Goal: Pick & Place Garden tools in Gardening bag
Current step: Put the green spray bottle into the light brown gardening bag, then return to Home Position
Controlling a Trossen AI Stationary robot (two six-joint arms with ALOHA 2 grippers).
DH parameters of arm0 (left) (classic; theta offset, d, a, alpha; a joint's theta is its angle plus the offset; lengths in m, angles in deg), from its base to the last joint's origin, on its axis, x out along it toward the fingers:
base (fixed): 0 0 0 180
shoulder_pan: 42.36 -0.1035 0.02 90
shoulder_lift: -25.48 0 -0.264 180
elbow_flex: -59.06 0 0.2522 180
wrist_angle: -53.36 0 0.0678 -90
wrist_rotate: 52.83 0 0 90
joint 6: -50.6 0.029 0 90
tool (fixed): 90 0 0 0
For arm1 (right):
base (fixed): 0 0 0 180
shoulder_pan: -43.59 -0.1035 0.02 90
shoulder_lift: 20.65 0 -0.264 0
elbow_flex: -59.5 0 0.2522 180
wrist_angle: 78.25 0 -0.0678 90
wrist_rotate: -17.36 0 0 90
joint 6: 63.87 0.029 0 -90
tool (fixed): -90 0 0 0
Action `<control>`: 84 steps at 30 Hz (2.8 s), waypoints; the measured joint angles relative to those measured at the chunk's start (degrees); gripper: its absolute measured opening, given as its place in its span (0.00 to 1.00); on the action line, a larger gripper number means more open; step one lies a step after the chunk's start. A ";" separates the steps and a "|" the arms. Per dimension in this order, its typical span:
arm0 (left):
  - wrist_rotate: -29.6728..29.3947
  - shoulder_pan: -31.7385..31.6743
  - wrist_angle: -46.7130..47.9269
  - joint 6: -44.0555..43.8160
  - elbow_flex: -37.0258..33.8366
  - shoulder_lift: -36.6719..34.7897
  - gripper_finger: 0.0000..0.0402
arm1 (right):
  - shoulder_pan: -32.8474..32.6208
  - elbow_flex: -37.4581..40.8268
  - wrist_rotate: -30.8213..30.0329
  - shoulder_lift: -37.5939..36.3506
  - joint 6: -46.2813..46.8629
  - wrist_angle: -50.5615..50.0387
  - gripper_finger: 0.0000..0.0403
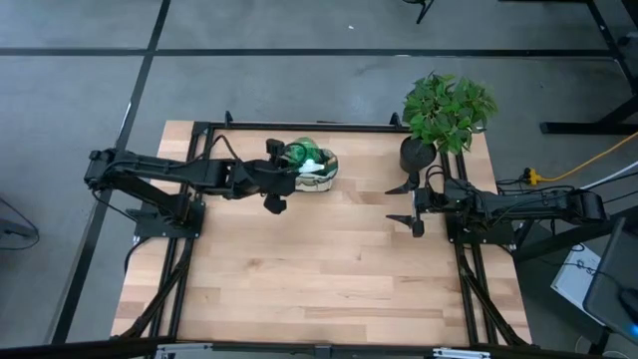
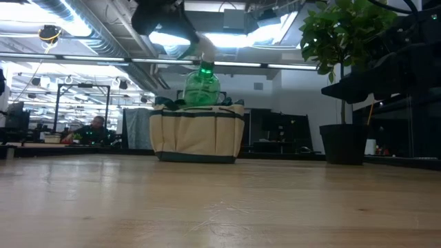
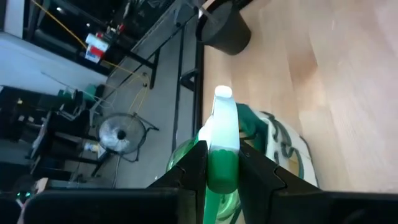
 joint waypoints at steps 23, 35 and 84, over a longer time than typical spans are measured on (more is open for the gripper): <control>5.88 -2.34 12.77 -21.44 0.00 0.06 0.15 | 0.00 0.00 -0.02 0.00 0.01 0.00 0.85; 20.15 -12.57 19.38 -43.90 0.04 0.38 0.15 | 0.00 0.00 -0.02 -0.01 0.00 0.00 0.85; 22.77 -11.53 8.12 -37.16 -0.04 -9.06 0.42 | 0.00 0.00 -0.02 0.00 0.00 0.00 0.85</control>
